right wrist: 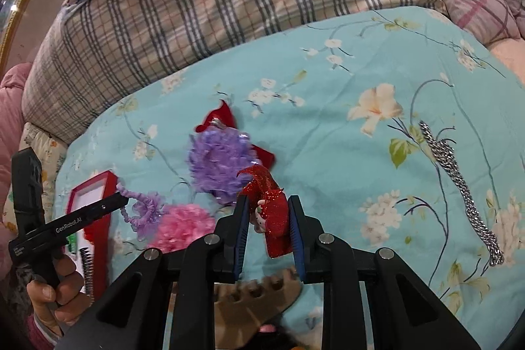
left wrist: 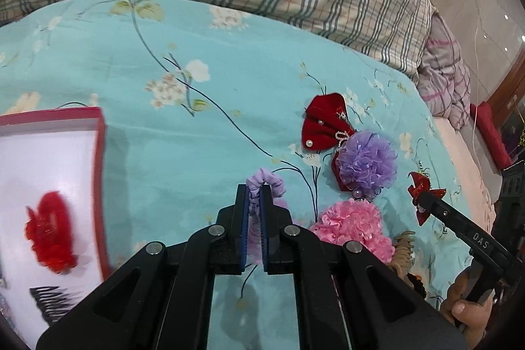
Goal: Organize jewelry
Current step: 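Carry scrunchie and red bow clip into the box and open both tools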
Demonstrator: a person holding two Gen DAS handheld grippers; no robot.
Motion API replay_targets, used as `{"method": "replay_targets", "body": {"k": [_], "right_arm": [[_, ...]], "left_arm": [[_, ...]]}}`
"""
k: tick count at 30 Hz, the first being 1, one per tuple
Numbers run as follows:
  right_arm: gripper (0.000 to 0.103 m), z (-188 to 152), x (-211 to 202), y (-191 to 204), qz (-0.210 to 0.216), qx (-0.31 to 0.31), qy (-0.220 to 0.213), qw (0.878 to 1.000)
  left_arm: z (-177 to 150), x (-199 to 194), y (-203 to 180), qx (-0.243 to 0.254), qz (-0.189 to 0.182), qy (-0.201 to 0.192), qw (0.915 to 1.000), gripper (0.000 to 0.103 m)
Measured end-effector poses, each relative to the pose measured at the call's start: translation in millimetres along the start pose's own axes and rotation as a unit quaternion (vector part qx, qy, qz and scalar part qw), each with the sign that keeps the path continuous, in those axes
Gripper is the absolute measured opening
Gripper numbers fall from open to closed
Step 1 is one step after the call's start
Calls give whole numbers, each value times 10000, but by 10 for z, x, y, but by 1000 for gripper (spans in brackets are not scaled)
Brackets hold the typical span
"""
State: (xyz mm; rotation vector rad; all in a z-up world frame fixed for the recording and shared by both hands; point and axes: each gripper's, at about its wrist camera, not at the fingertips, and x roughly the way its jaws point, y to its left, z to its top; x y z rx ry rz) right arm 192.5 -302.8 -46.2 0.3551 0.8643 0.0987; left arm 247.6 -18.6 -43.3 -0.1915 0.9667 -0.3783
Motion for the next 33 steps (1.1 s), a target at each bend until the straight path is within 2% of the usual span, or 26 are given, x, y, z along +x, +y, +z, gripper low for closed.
{"method": "replay_targets", "body": {"k": [9, 18, 28, 33], "right_arm": [[23, -7, -4, 375, 321, -172, 32, 9993], [23, -99, 125, 867, 638, -456, 187, 9967], [24, -249, 434, 1737, 1236, -849, 475, 9875], [24, -311, 594, 2126, 1470, -1020, 596, 9821]], "left_arm": [[-32, -354, 217, -188, 149, -238, 9994, 4], [-102, -720, 587, -454, 296, -476, 9974, 4], [-121, -1238, 1132, -768, 638, -888, 9910, 4], [-119, -1350, 1404, -945, 796, -997, 9873, 4]]}}
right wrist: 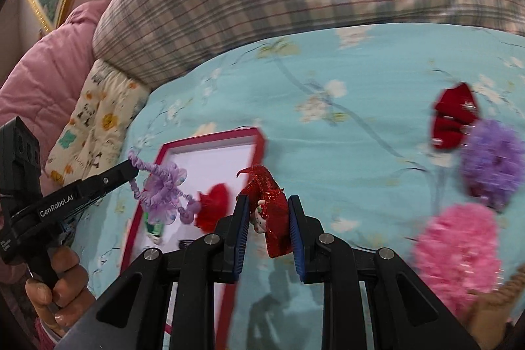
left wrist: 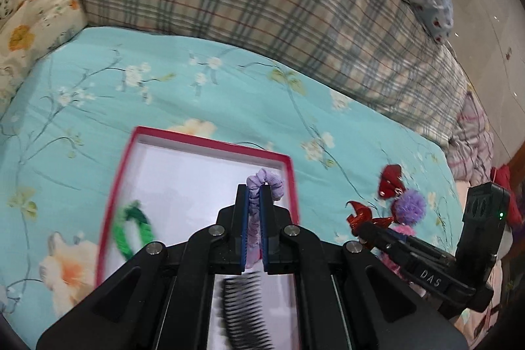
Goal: Organize jewelry
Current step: 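Carry scrunchie and red bow clip into the box and open both tools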
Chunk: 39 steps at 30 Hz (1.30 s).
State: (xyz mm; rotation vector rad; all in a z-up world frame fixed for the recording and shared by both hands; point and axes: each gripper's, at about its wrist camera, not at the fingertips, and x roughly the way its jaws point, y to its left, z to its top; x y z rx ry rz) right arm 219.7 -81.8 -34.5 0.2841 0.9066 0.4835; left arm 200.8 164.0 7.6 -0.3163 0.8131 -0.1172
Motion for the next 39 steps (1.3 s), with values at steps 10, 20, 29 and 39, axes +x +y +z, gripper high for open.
{"method": "replay_targets", "body": {"k": [10, 20, 29, 39], "right_arm": [[24, 70, 556, 511, 301, -275, 239, 9989], [25, 83, 999, 633, 318, -279, 491, 9979], [25, 57, 1172, 596, 252, -287, 617, 9974], [48, 66, 1142, 593, 271, -218, 632, 9974]], "left_arm": [[-6, 90, 509, -352, 349, 22, 9988, 4], [-95, 316, 794, -489, 674, 219, 9963, 4], [-208, 499, 922, -566, 847, 450, 9938, 5], [-232, 469, 921, -492, 937, 501, 9931, 14]]}}
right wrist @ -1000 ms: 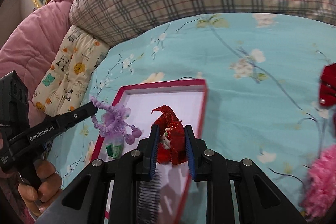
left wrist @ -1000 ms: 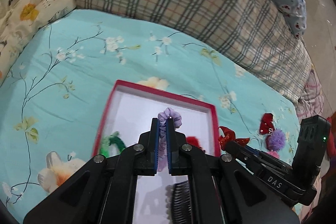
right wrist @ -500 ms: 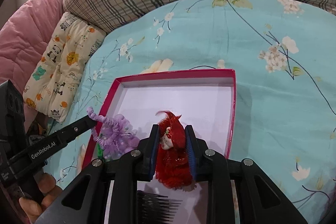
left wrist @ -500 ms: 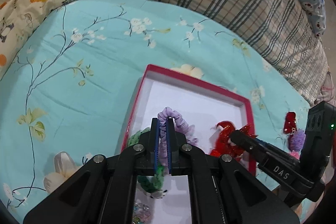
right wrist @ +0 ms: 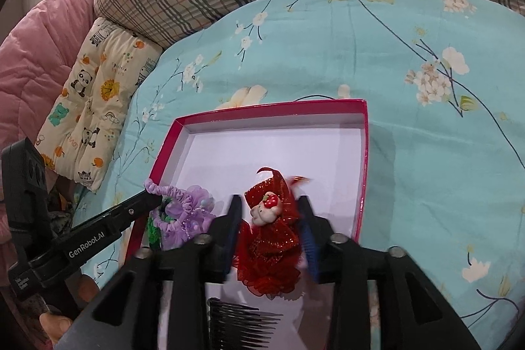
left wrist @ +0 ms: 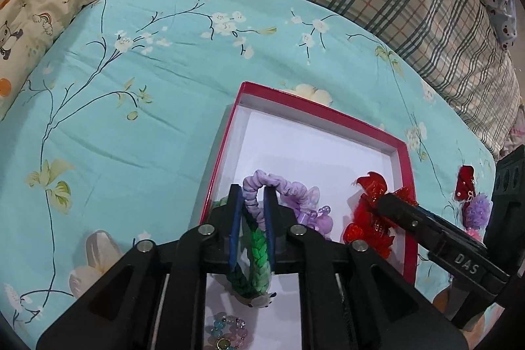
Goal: Organize jewelry
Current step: 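Carry scrunchie and red bow clip into the box and open both tools, then move both tools back over the accessory pile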
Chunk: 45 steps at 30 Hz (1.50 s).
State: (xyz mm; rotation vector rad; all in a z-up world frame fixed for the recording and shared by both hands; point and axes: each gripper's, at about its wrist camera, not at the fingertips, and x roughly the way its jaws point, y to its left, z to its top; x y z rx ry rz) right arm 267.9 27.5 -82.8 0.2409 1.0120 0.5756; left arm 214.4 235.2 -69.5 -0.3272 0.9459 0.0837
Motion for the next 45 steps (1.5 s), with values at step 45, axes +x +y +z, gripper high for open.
{"method": "replay_targets", "body": {"k": [45], "right_arm": [[58, -975, -2232, -1146, -1033, 771, -917, 9874]], "left_arm": [[-581, -694, -1537, 1077, -1087, 167, 9881, 60]]}}
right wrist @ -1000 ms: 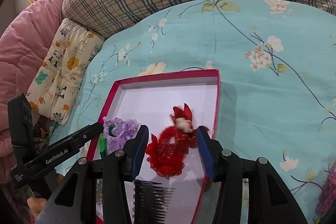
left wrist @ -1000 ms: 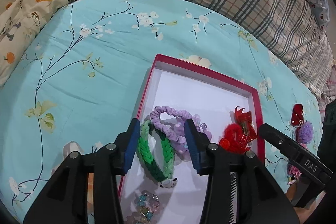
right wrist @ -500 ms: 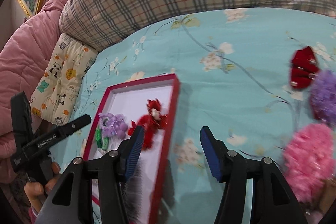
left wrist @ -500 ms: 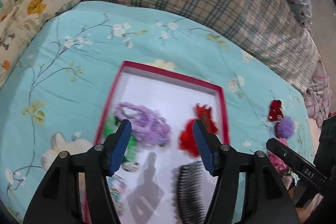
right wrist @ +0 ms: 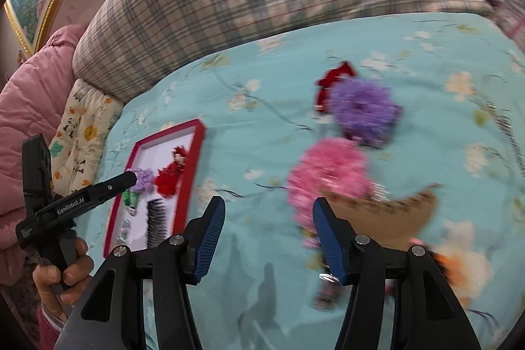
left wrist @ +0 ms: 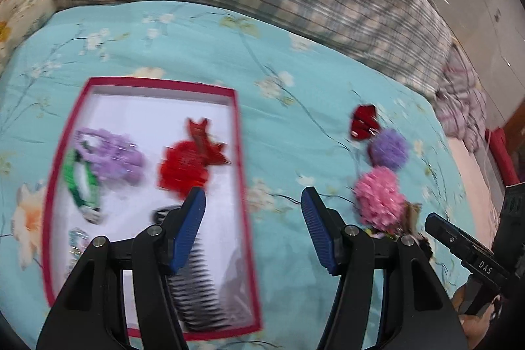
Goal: Organize jewelry
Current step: 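Move both tools back over the accessory pile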
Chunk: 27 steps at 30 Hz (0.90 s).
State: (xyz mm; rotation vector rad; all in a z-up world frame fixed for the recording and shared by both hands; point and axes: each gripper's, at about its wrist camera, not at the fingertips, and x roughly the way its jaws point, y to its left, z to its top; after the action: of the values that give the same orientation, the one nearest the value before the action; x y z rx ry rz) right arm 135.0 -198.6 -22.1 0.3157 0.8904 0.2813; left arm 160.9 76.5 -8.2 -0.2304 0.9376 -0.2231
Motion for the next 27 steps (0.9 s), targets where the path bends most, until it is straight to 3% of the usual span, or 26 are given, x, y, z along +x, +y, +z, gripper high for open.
{"method": "replay_targets", "body": {"k": [13, 27], "right_arm": [[58, -420, -584, -835, -724, 570, -90, 9957], [56, -574, -329, -1097, -908, 551, 213, 9941]], "left_arm": [[-103, 304, -743, 495, -426, 439, 9969, 60], [-113, 878, -1180, 704, -753, 979, 9898, 60]]}}
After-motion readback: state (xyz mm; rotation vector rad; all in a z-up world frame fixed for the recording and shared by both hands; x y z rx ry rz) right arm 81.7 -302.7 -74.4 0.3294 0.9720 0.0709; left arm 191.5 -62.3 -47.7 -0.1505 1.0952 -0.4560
